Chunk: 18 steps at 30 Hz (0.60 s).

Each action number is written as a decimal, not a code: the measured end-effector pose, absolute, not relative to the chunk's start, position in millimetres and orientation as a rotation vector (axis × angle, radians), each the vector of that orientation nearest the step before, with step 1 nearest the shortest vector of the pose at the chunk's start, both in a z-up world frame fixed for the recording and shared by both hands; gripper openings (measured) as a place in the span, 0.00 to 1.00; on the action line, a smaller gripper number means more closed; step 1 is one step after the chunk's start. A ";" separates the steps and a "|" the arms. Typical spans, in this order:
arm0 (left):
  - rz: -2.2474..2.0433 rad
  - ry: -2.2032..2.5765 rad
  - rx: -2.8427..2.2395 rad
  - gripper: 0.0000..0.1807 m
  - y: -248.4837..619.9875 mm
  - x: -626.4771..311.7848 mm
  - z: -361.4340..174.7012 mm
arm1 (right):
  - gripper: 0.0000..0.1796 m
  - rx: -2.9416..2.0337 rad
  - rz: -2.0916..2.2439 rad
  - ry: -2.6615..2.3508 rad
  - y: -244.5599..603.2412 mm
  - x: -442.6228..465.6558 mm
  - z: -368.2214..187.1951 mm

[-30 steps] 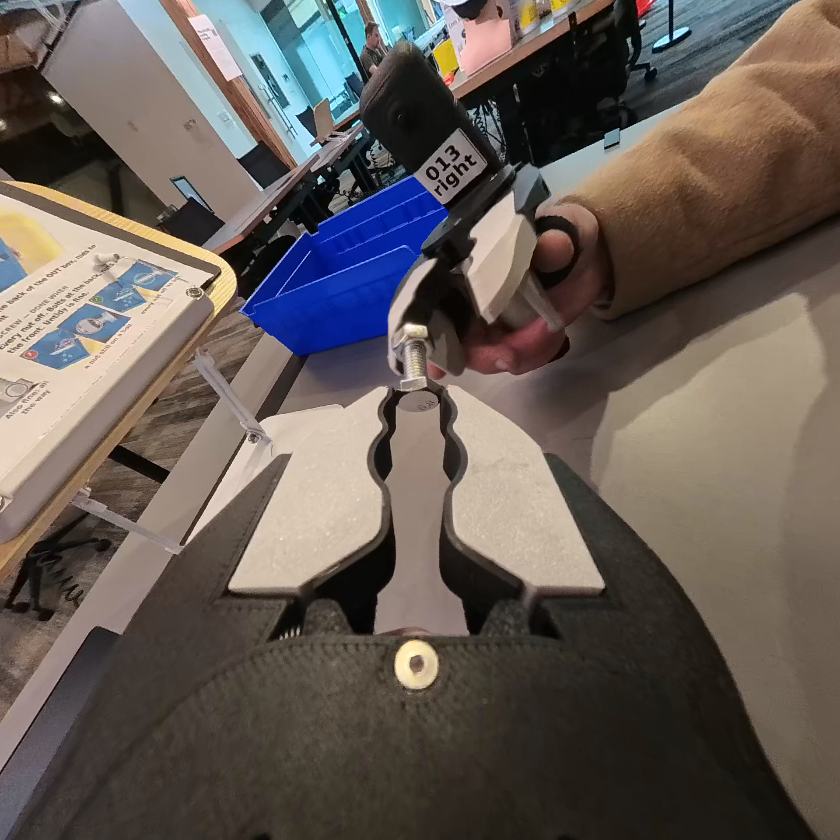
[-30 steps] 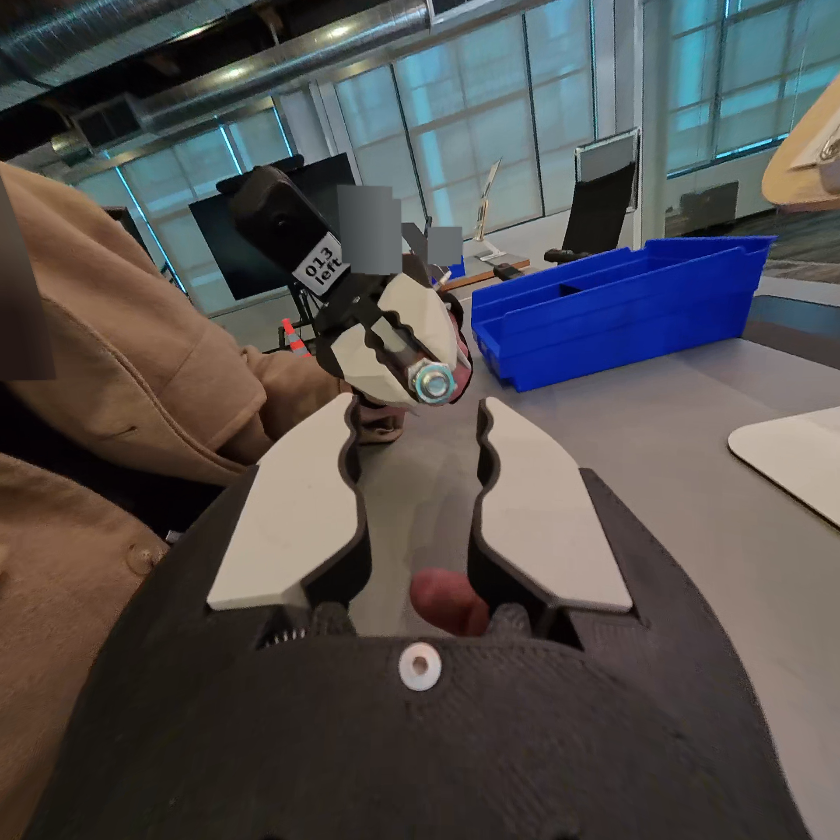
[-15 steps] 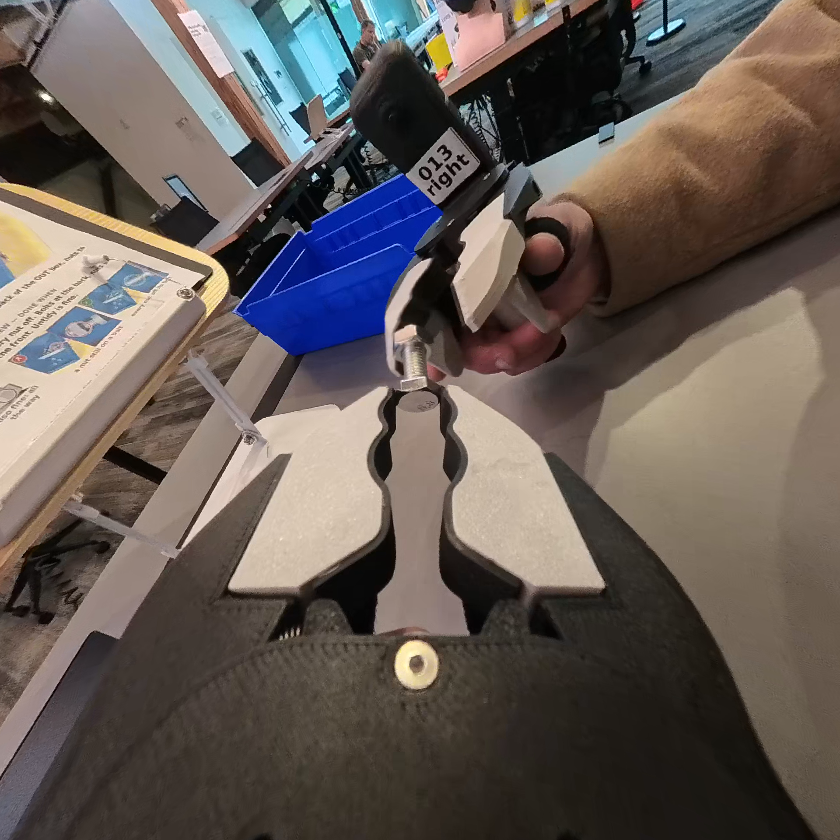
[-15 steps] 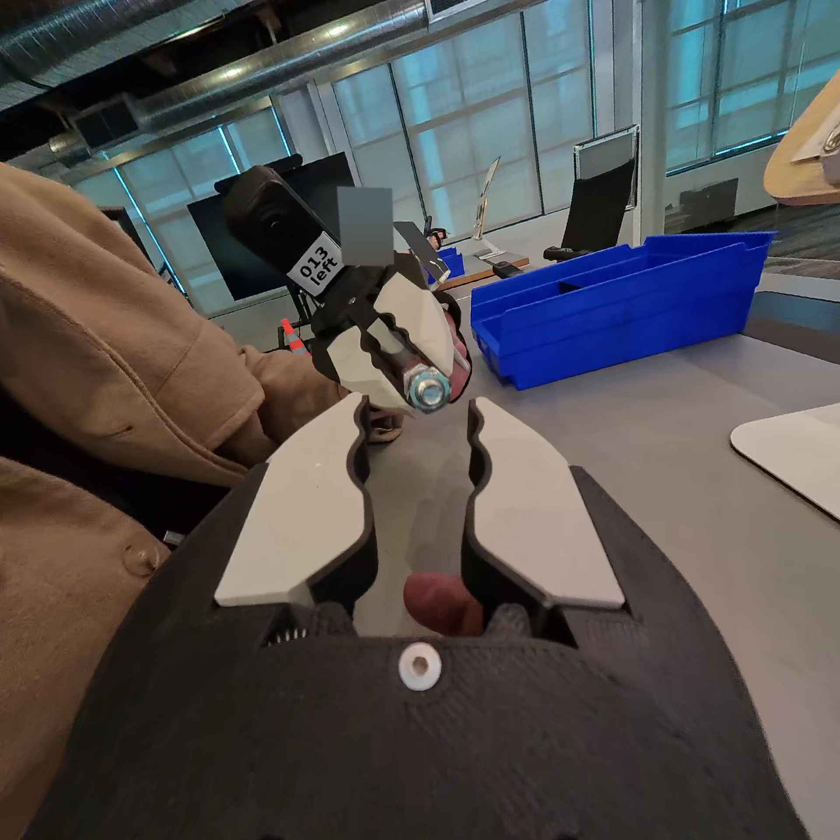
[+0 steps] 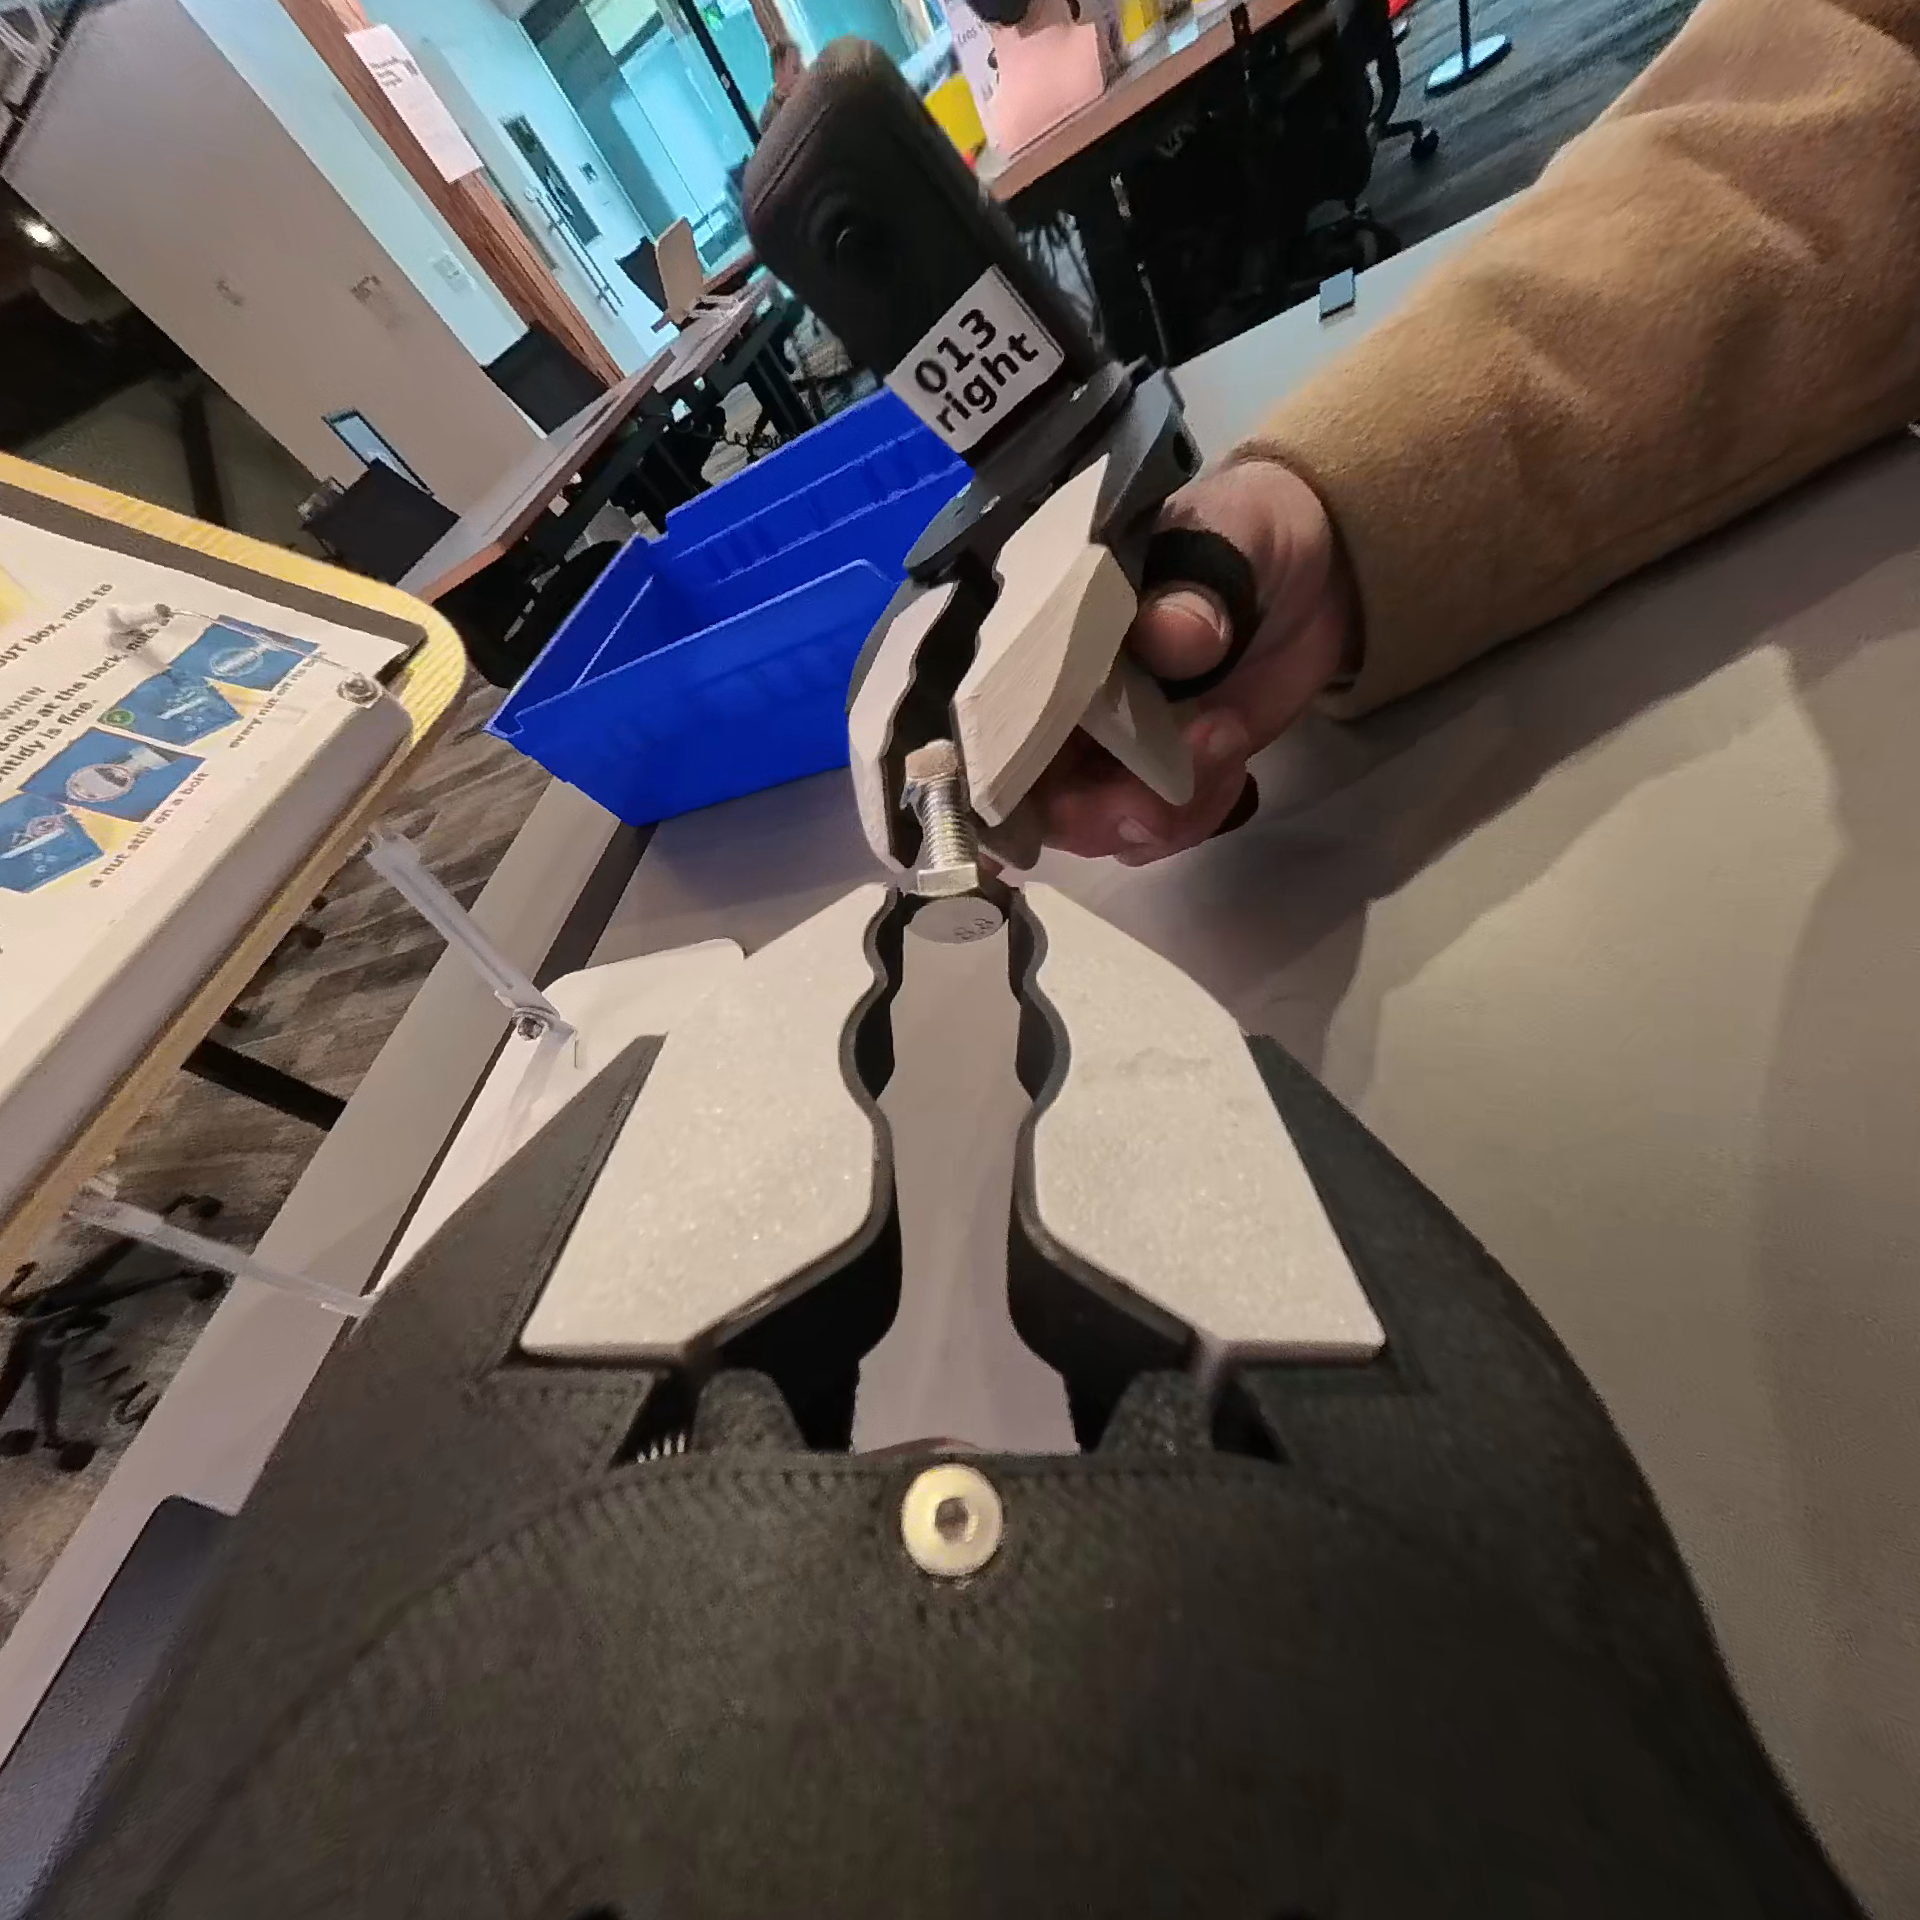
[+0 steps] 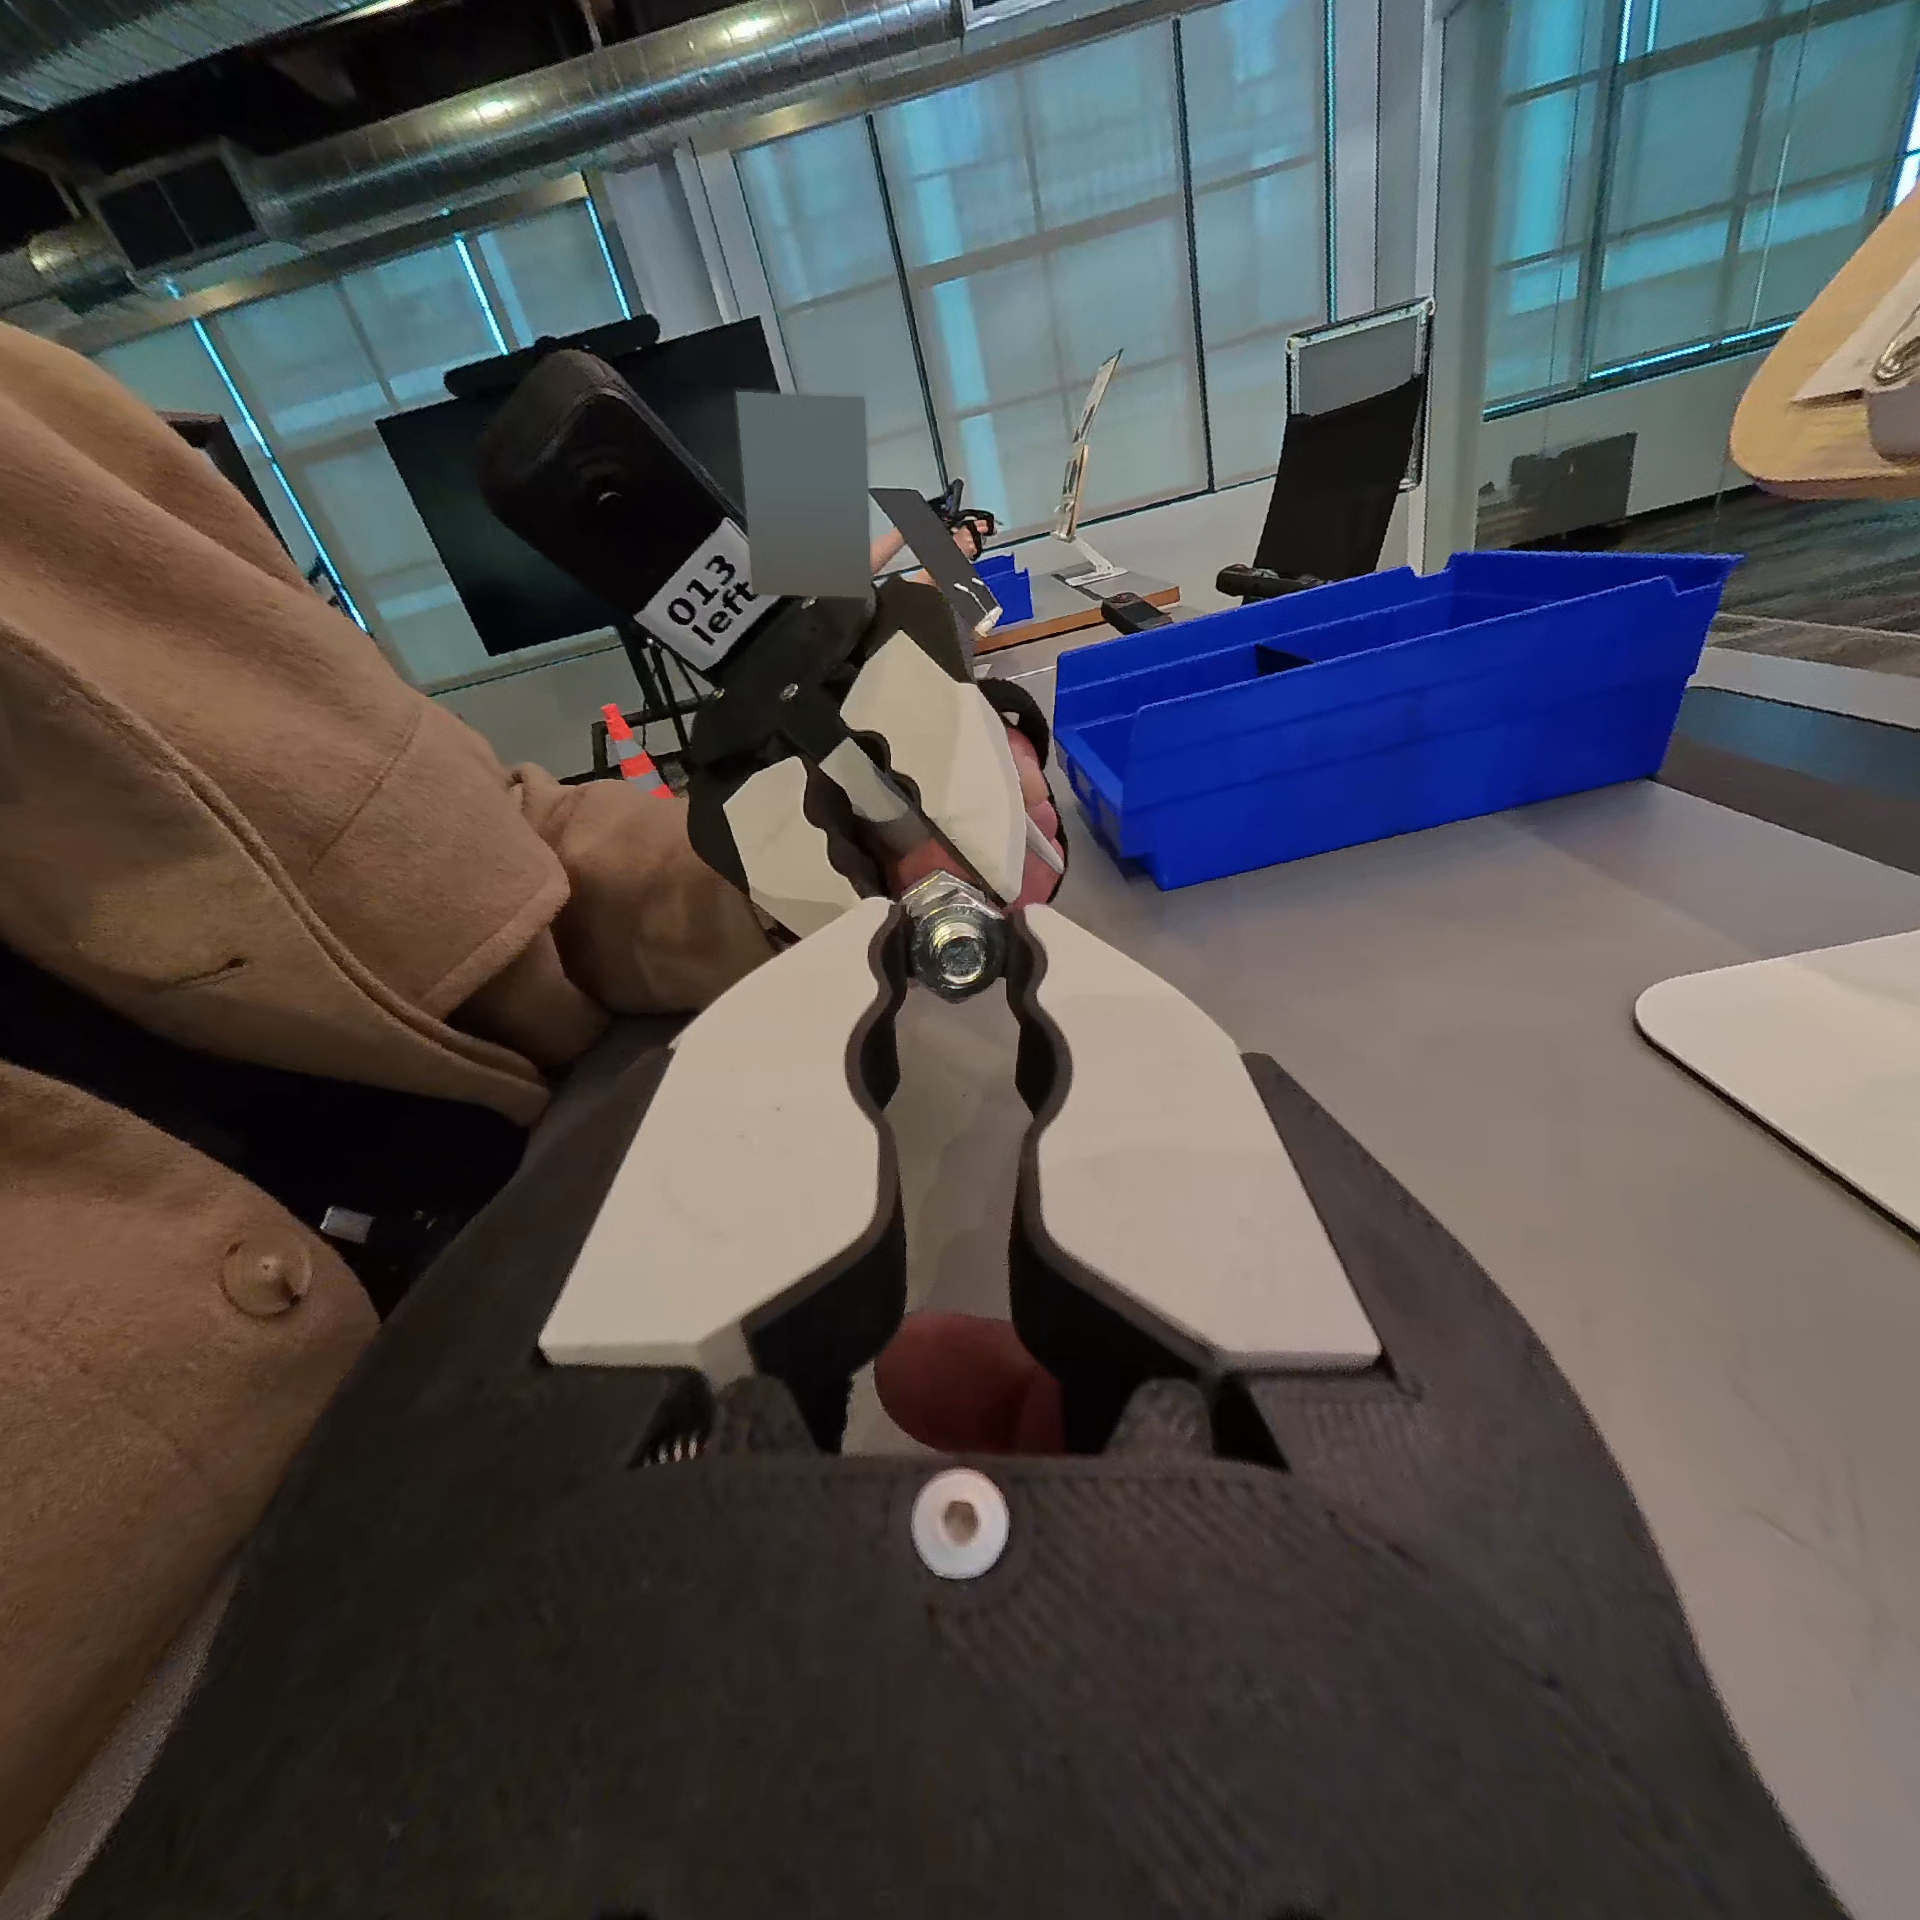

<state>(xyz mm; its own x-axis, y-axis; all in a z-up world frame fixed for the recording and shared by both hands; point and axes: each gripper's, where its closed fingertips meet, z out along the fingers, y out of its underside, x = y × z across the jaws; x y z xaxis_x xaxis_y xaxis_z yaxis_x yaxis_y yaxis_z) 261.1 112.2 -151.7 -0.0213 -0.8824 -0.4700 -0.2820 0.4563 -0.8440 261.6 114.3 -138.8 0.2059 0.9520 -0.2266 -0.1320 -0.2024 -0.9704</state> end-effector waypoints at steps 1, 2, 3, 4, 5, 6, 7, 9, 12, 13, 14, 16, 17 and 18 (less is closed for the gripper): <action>-0.677 1.560 -1.045 0.10 111.3 260.8 -150.7 | 0.10 -1.377 1.251 -0.854 113.5 261.5 -137.9; -0.687 1.556 -1.044 0.11 111.5 260.3 -150.0 | 0.10 -1.378 1.247 -0.851 113.9 261.7 -137.7; -0.687 1.550 -1.044 0.15 112.4 259.5 -148.8 | 0.10 -1.381 1.236 -0.844 115.3 262.4 -137.7; -0.691 1.543 -1.041 0.18 112.9 258.8 -147.0 | 0.10 -1.379 1.236 -0.838 116.0 263.3 -137.0; -0.697 1.530 -1.043 0.20 113.9 258.3 -145.1 | 0.10 -1.373 1.240 -0.830 116.3 264.4 -135.5; -0.703 1.523 -1.049 0.22 115.1 257.8 -144.3 | 0.10 -1.368 1.225 -0.821 117.8 266.1 -134.0; -0.703 1.516 -1.057 0.24 116.7 257.1 -144.0 | 0.10 -1.366 1.203 -0.818 119.3 268.0 -132.9; -0.711 1.480 -1.072 0.28 121.7 254.3 -140.8 | 0.10 -1.354 1.164 -0.817 121.1 272.3 -129.3; -0.732 1.479 -1.088 0.03 124.2 245.6 -140.7 | 0.10 -1.329 1.062 -0.822 124.6 279.1 -123.5; -0.736 1.480 -1.094 0.00 125.1 243.1 -141.4 | 0.10 -1.322 1.030 -0.831 124.9 280.7 -122.0; -0.742 1.481 -1.115 0.00 126.8 241.1 -143.8 | 0.10 -1.313 1.013 -0.837 124.6 281.9 -120.1; -0.736 1.466 -1.146 0.00 131.5 237.3 -147.8 | 0.10 -1.303 0.990 -0.841 124.2 283.6 -117.4; -0.732 1.465 -1.158 0.00 133.0 235.7 -150.1 | 0.10 -1.301 0.973 -0.850 123.9 284.0 -116.9; -0.725 1.475 -1.168 0.00 133.5 234.2 -153.3 | 0.10 -1.295 0.962 -0.859 123.1 284.7 -115.5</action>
